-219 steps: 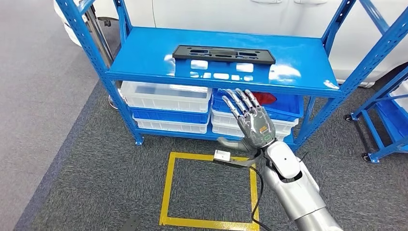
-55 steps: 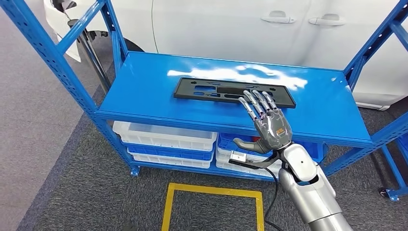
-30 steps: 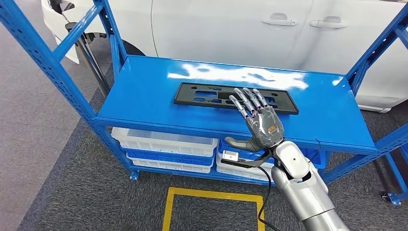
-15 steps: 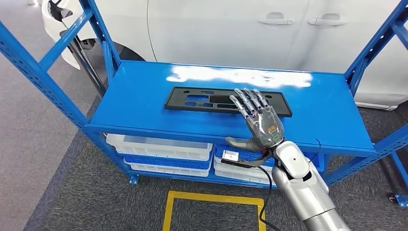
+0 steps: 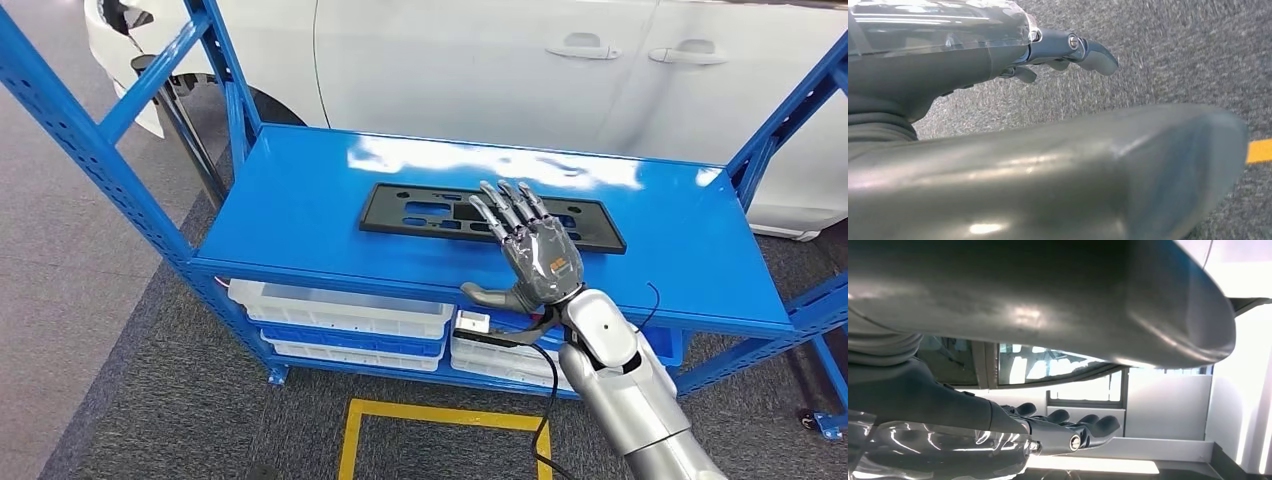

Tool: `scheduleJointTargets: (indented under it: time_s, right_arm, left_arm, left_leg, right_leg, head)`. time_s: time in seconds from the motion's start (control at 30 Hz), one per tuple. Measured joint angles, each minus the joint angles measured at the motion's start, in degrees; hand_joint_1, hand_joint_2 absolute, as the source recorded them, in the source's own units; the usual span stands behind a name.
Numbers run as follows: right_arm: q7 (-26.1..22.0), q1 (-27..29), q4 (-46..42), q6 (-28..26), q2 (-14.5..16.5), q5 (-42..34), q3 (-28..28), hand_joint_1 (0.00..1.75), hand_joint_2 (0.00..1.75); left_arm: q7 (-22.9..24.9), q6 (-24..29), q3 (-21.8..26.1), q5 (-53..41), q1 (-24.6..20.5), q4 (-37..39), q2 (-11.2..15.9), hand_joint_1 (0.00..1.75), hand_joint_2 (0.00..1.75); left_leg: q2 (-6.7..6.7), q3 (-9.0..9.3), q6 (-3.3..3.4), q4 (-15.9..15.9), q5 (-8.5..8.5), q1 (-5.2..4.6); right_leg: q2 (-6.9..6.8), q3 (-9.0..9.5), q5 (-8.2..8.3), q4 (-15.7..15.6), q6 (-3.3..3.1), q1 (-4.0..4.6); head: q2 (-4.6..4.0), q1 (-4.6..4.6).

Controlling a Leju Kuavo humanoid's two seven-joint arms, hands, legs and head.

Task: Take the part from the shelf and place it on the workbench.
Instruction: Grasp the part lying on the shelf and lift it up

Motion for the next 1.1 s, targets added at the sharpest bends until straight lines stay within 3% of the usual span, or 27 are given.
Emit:
scheduleJointTargets:
  time_s: [0.03, 0.07, 0.1, 0.17, 0.23, 0.27, 0.4, 0.47, 0.53, 0.57, 0.6, 0.63, 0.7, 0.77, 0.87, 0.93, 1.03, 1.07, 1.1]
  right_arm:
    - [0.0, 0.1, 0.0, 0.0, 0.0, 0.0, 0.0, 0.0, 0.0]
    - [0.0, 0.1, 0.1, 0.0, 0.0, 0.0, 0.1, 0.0, 0.0]
    - [0.0, 0.2, 0.1, 0.0, 0.0, 0.0, 0.1, 0.0, 0.0]
    - [0.1, 0.2, 0.1, 0.0, 0.0, 0.0, 0.1, 0.0, 0.0]
    - [0.2, 0.1, 0.0, 0.0, 0.0, 0.0, 0.1, 0.0, 0.0]
    - [0.3, 0.1, 0.0, 0.0, 0.0, 0.0, 0.1, 0.0, 0.0]
    - [0.6, 0.3, -0.4, -0.1, 0.0, 0.0, 0.1, 0.0, 0.0]
    - [0.7, 0.4, -0.8, -0.1, 0.1, 0.0, 0.1, 0.0, 0.0]
    - [0.7, 0.6, -0.9, -0.1, 0.1, 0.0, 0.1, 0.0, 0.0]
    - [0.7, 0.7, -0.9, -0.1, 0.2, 0.1, 0.1, 0.0, 0.0]
    - [0.7, 0.9, -0.9, -0.1, 0.2, 0.1, 0.1, 0.0, 0.0]
    - [0.7, 1.0, -0.9, -0.1, 0.2, 0.1, 0.1, 0.0, 0.0]
    - [0.7, 1.0, -0.9, 0.0, 0.3, 0.1, 0.1, 0.0, 0.0]
    - [0.7, 0.9, -0.9, 0.0, 0.3, 0.1, 0.1, 0.0, 0.0]
    - [0.7, 0.9, -1.0, 0.0, 0.3, 0.1, 0.1, 0.0, 0.0]
    - [0.7, 0.9, -1.0, 0.0, 0.3, 0.1, 0.1, 0.0, 0.0]
    - [0.7, 1.2, -1.0, 0.0, 0.3, 0.4, 0.0, 0.0, 0.0]
    - [0.7, 1.4, -1.0, 0.0, 0.3, 0.5, 0.0, 0.0, 0.0]
    - [0.7, 1.6, -1.0, 0.0, 0.3, 0.6, 0.0, 0.0, 0.0]
  left_arm:
    - [0.0, 0.0, 0.0, 0.0, 0.0, 0.0, 0.0, 0.0, 0.0]
    - [0.0, 0.0, 0.0, 0.0, 0.1, 0.0, 0.0, 0.0, 0.0]
    - [0.0, 0.0, 0.0, 0.0, 0.2, 0.0, 0.0, 0.0, 0.0]
    - [-0.1, 0.1, 0.1, 0.0, 0.2, 0.0, 0.0, 0.0, 0.0]
    - [-0.1, 0.2, 0.1, 0.0, 0.1, 0.0, 0.0, 0.0, 0.0]
    - [-0.1, 0.2, 0.1, 0.0, 0.1, 0.0, 0.0, 0.0, 0.0]
    - [0.0, 0.3, 0.1, -0.2, 0.0, 0.0, 0.0, 0.0, 0.0]
    - [0.1, 0.3, 0.1, -0.3, -0.1, 0.0, 0.0, 0.0, 0.0]
    - [0.1, 0.3, 0.1, -0.3, -0.1, 0.0, 0.0, 0.0, 0.0]
    - [0.1, 0.3, 0.1, -0.3, -0.1, 0.0, 0.0, 0.0, 0.0]
    - [0.1, 0.3, 0.1, -0.3, 0.0, 0.0, 0.0, 0.0, 0.0]
    - [0.1, 0.2, 0.1, -0.3, 0.0, 0.0, 0.0, 0.0, 0.0]
    - [0.1, 0.2, 0.1, -0.3, 0.0, 0.0, 0.1, 0.0, 0.0]
    - [0.1, 0.2, 0.1, -0.2, -0.1, 0.0, 0.1, 0.0, 0.0]
    - [0.2, 0.2, 0.1, -0.3, -0.1, 0.0, 0.1, 0.0, 0.0]
    - [0.0, 0.3, 0.1, -0.6, -0.2, 0.0, 0.2, 0.0, 0.0]
    - [-0.3, 0.3, 0.0, -0.7, -0.4, 0.0, 0.1, 0.0, 0.0]
    - [-0.3, 0.3, 0.0, -0.7, -0.3, 0.0, 0.1, 0.0, 0.0]
    - [-0.3, 0.3, 0.0, -0.7, -0.3, 0.0, 0.2, 0.0, 0.0]
  left_leg:
    - [0.0, 0.03, 0.04, 0.0, -0.08, -0.02]
    - [-0.01, 0.09, 0.06, 0.1, -0.2, -0.02]
    - [-0.02, 0.19, 0.02, 0.2, -0.34, -0.01]
    - [-0.08, 0.61, -0.21, 0.4, -0.82, 0.02]
    - [-0.13, 0.79, -0.67, 0.8, -1.35, -0.12]
    - [-0.13, 0.77, -0.96, 0.9, -1.52, -0.19]
    - [-0.01, 0.65, -2.15, 1.5, -2.32, -0.17]
    - [0.04, -1.38, -2.66, 6.2, -4.91, -0.05]
    - [0.06, -5.41, -2.99, 14.1, -8.09, 0.05]
    - [0.06, -7.06, -3.06, 16.9, -8.67, 0.09]
    - [0.06, -7.78, -3.06, 17.7, -8.16, 0.11]
    - [0.06, -7.29, -2.98, 16.0, -6.48, 0.11]
    - [0.05, -3.89, -2.55, 8.2, -2.07, 0.05]
    - [-0.01, -1.14, -1.99, 2.2, -0.1, -0.16]
    - [-0.04, -0.64, -1.12, 0.8, -0.11, -0.19]
    - [0.0, -0.4, -0.42, 0.3, 0.14, 0.06]
    - [0.02, -0.28, 0.07, 0.2, 0.13, 0.08]
    - [0.02, -0.27, 0.11, 0.2, 0.07, 0.06]
    - [0.01, -0.24, 0.1, 0.3, -0.01, 0.06]
  right_leg:
    - [0.0, -2.09, -1.22, 3.7, 0.16, -0.09]
    - [-0.01, -3.54, -1.4, 5.9, 0.29, -0.19]
    - [-0.02, -3.92, -0.43, 5.9, 0.37, -0.3]
    - [-0.06, -1.45, 4.1, -0.5, 0.35, -0.52]
    - [-0.05, 1.63, 6.91, -7.4, 0.06, -0.42]
    - [-0.01, 2.3, 7.2, -9.0, -0.16, -0.28]
    - [0.1, 2.68, 6.93, -9.8, -1.45, -0.28]
    - [0.01, 3.17, 6.92, -10.2, -2.11, -0.49]
    - [-0.04, 3.37, 6.74, -10.3, -2.43, -0.36]
    - [-0.03, 3.45, 6.65, -10.3, -2.49, -0.3]
    - [0.0, 3.56, 6.55, -10.2, -2.5, -0.27]
    - [0.07, 3.76, 6.42, -10.2, -2.44, -0.25]
    - [0.18, 4.32, 6.03, -10.2, -2.16, -0.18]
    - [0.26, 4.54, 5.71, -10.1, -1.67, 0.01]
    - [0.27, 4.47, 5.6, -10.1, -0.75, 0.1]
    - [0.21, 3.75, 4.24, -8.3, -0.21, -0.01]
    - [0.15, -1.3, -0.61, 2.0, 0.31, -0.22]
    - [0.14, -3.03, -1.44, 5.1, 0.44, -0.27]
    - [0.13, -3.93, -1.19, 6.4, 0.51, -0.3]
  head:
    - [-0.01, 0.0]
    - [-0.01, 0.0]
    - [-0.01, 0.0]
    - [-0.01, 0.01]
    - [0.0, 0.0]
    - [-0.01, 0.0]
    - [0.0, 0.0]
    - [-0.01, -0.01]
    - [0.0, -0.01]
    - [0.0, -0.01]
    - [0.0, -0.01]
    - [0.0, -0.01]
    - [0.0, 0.0]
    - [0.0, 0.0]
    - [0.01, -0.01]
    - [0.01, 0.0]
    - [-0.01, 0.0]
    - [0.0, 0.0]
    - [0.0, 0.0]
